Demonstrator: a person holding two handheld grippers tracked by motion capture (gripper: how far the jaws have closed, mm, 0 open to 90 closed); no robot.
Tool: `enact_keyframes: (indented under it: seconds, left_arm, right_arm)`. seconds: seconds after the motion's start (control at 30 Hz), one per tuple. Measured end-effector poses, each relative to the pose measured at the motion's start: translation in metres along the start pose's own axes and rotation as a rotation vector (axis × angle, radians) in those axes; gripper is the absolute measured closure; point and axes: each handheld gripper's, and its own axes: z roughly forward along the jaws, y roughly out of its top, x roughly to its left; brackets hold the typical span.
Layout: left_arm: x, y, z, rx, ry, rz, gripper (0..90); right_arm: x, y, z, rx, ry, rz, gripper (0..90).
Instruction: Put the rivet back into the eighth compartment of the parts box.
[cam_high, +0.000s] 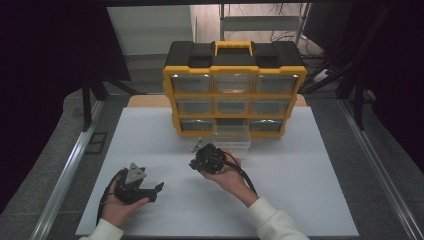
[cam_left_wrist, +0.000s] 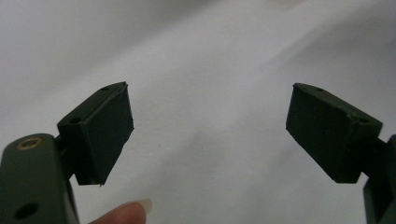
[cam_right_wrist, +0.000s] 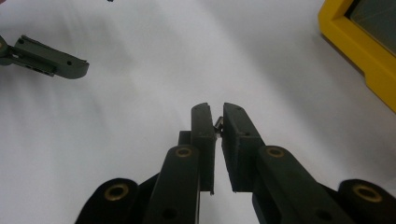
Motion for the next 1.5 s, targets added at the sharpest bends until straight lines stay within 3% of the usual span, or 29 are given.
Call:
enact_keyframes:
  seconds: [1.5]
  left_arm:
    - [0.0,0.0,0.001,0.001,-0.004,0.006,15.3]
  right_arm:
    - [-0.025,-0.001,-0.046,-0.116,-0.053,0.076,82.4]
